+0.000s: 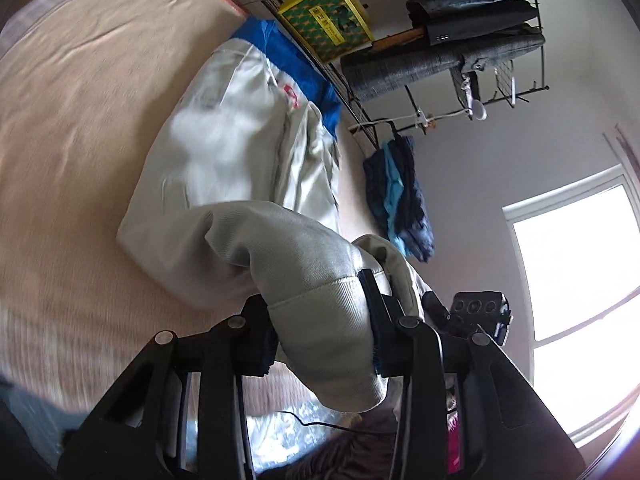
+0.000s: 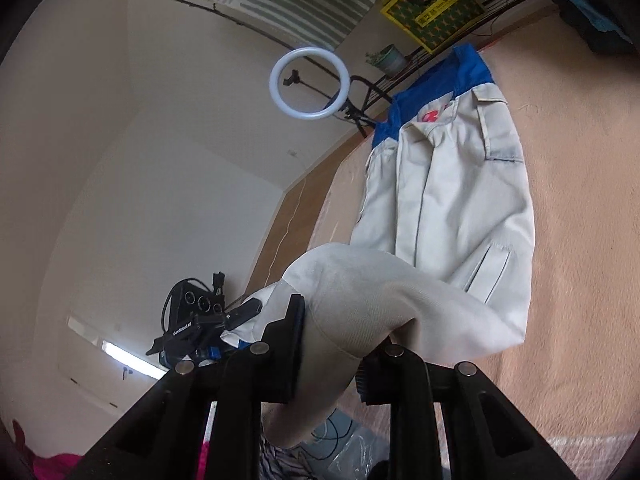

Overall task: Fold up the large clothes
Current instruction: 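Lift the hem with both grippers and fold it toward the blue collar, then lay the folded hem onto the jacket and open both grippers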

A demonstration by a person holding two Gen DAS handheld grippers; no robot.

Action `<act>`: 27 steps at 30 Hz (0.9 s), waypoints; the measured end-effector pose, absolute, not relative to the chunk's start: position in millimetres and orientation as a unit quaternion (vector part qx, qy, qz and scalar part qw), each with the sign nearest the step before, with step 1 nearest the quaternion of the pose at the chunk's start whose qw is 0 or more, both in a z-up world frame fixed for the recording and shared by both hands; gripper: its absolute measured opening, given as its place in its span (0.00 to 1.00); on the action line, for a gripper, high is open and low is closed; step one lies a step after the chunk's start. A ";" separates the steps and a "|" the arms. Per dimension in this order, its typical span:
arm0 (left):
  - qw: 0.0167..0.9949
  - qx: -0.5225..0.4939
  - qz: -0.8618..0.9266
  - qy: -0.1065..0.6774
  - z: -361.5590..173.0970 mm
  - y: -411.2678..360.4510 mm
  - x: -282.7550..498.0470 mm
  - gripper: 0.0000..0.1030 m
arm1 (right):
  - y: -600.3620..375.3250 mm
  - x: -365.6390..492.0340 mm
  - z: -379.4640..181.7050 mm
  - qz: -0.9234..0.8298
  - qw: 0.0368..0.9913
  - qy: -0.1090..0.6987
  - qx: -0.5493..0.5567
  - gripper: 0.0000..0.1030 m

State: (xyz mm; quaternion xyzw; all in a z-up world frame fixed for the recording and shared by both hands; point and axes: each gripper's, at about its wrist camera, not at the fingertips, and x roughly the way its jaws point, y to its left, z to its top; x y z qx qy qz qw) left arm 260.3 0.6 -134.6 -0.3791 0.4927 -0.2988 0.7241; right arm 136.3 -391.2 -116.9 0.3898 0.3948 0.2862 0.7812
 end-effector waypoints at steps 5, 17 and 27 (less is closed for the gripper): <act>0.717 -0.396 -0.278 0.502 -158.5 -6.3 294.4 0.34 | -398.8 175.9 -136.8 0.240 0.780 0.406 0.412 0.20; 0.723 -0.388 -0.250 0.514 -213.9 -9.0 335.4 0.35 | -409.8 215.4 -188.9 0.185 0.770 0.456 0.407 0.21; 0.709 -0.420 -0.280 0.492 -190.9 -1.1 347.1 0.60 | -425.0 206.5 -164.2 0.217 0.775 0.429 0.410 0.61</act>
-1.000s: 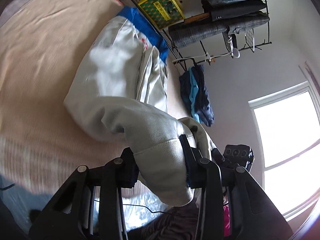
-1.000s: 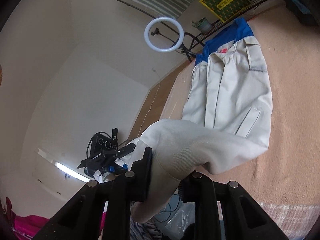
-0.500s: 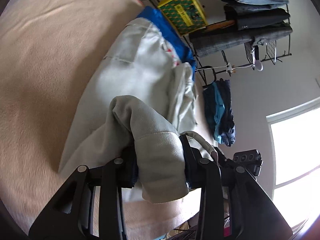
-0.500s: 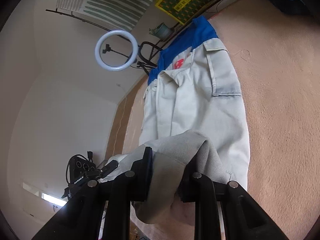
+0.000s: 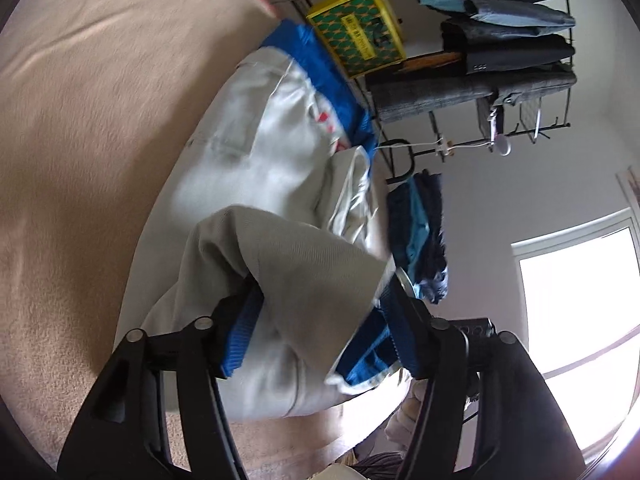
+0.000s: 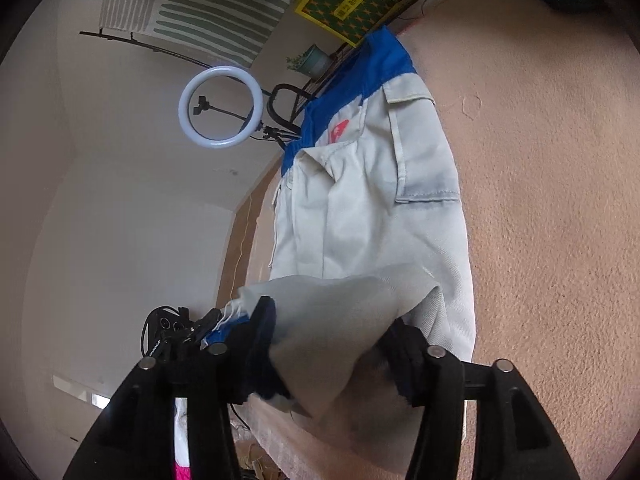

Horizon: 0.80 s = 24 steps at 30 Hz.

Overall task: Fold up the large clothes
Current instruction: 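Lay the folded hem onto the jacket and open both grippers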

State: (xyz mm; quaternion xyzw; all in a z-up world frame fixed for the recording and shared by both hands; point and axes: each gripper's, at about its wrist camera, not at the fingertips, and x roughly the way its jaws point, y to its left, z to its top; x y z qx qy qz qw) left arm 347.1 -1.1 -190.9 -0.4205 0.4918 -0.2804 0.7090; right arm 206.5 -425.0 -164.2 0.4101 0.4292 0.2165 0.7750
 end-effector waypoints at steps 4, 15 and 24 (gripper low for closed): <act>0.726 -0.416 -0.276 0.473 -177.4 8.2 346.0 0.60 | -436.2 196.7 -137.6 0.212 0.801 0.395 0.396 0.61; 0.797 -0.263 -0.272 0.471 -169.0 -26.9 332.5 0.60 | -361.5 194.5 -124.8 0.217 0.857 0.438 0.161 0.46; 0.813 -0.234 -0.209 0.490 -199.2 -49.1 376.5 0.60 | -338.8 246.4 -151.6 0.190 0.854 0.472 0.111 0.44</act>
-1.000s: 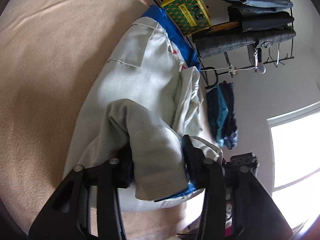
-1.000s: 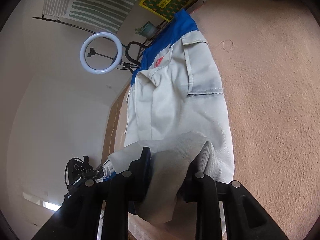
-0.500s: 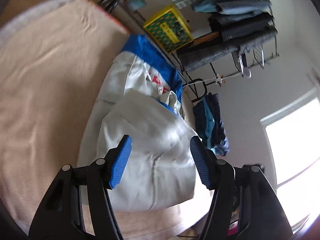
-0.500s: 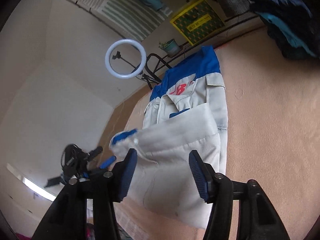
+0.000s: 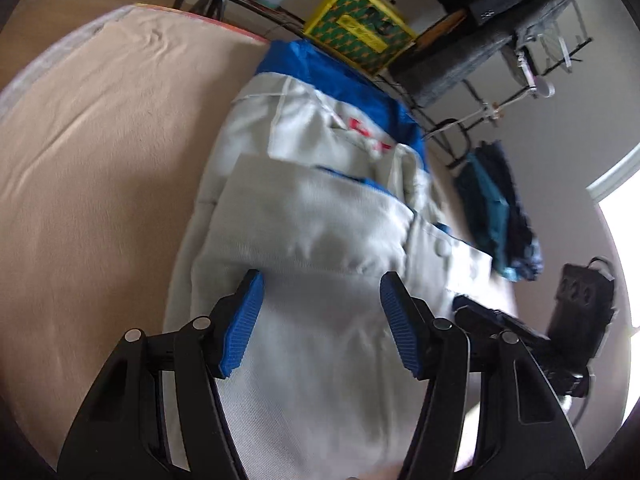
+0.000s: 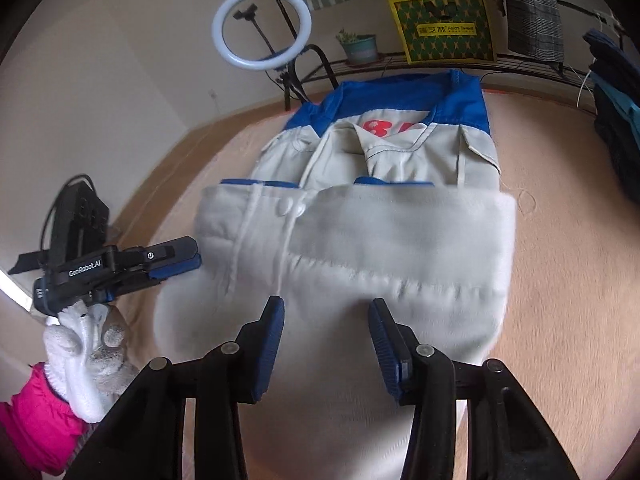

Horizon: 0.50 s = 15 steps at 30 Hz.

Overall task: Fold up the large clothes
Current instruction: 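Lay the folded hem onto the jacket and open both grippers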

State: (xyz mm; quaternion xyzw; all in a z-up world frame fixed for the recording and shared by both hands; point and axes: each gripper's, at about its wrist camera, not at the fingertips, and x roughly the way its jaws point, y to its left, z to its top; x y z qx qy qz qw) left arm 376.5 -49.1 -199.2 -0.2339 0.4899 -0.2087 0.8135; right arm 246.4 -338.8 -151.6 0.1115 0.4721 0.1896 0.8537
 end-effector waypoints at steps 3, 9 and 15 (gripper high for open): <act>0.819 -0.226 -0.185 0.494 -208.9 -49.1 384.7 0.57 | -333.8 271.7 -164.0 0.178 0.844 0.492 0.120 0.44; 0.826 -0.217 -0.179 0.488 -201.0 -43.6 379.7 0.57 | -342.9 271.9 -146.6 0.183 0.838 0.497 0.134 0.37; 0.831 -0.224 -0.210 0.463 -173.8 -26.6 355.7 0.57 | -427.0 216.0 -115.9 0.170 0.846 0.445 0.239 0.51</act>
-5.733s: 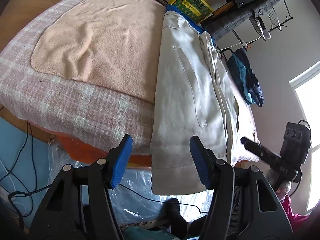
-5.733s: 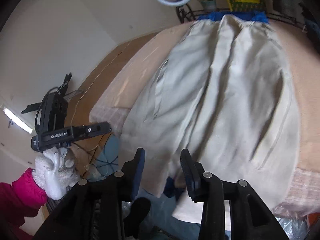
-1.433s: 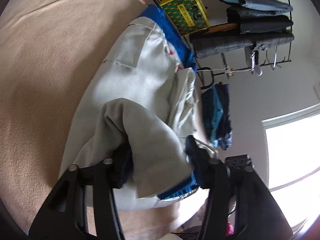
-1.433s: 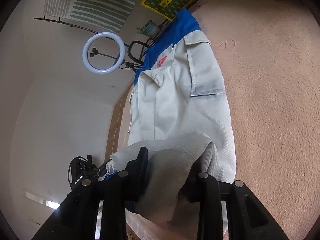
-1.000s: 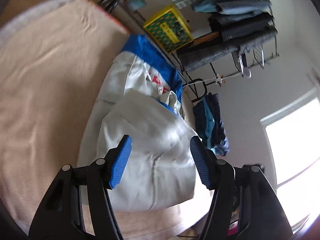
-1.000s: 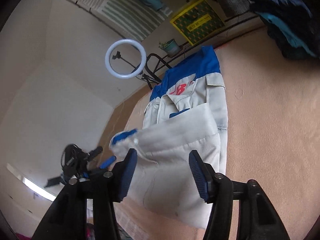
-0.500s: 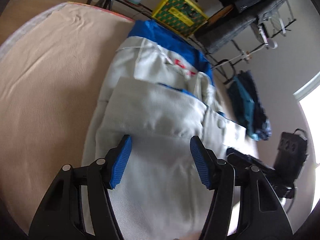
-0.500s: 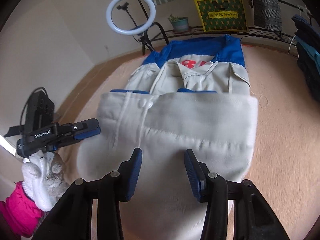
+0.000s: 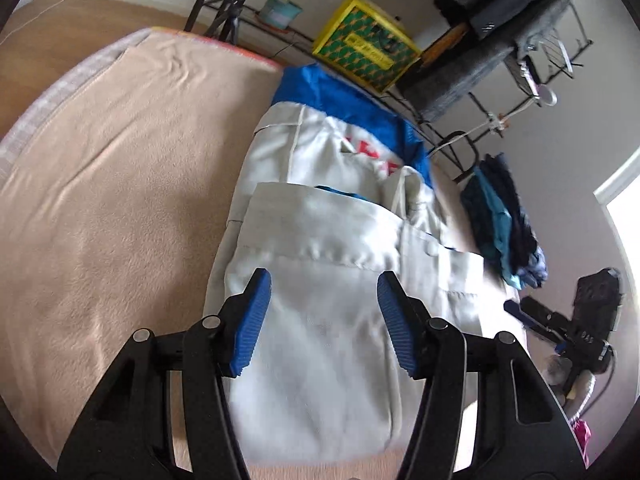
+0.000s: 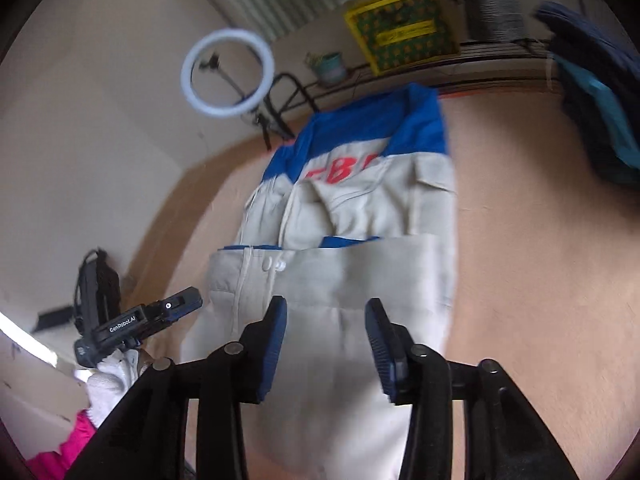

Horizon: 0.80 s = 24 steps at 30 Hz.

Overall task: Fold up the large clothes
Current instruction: 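Lay the folded hem onto the jacket and open both grippers, then withdraw both grippers and move them to the blue collar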

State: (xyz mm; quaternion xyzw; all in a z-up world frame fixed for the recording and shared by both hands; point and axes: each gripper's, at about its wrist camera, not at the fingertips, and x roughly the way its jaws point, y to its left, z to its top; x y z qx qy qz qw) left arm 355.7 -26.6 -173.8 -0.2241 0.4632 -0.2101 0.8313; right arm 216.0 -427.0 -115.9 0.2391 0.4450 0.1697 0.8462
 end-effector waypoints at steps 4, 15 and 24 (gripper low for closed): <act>0.825 -0.208 -0.214 0.480 -181.4 -28.9 343.4 0.57 | -443.3 183.0 -136.2 0.178 0.827 0.463 0.265 0.55; 0.838 -0.149 -0.150 0.502 -206.2 -36.0 338.8 0.56 | -383.2 160.2 -171.0 0.064 0.844 0.526 0.080 0.37; 0.865 -0.158 -0.136 0.456 -160.5 -17.2 308.2 0.56 | -395.2 117.8 -106.8 0.049 0.881 0.459 0.104 0.38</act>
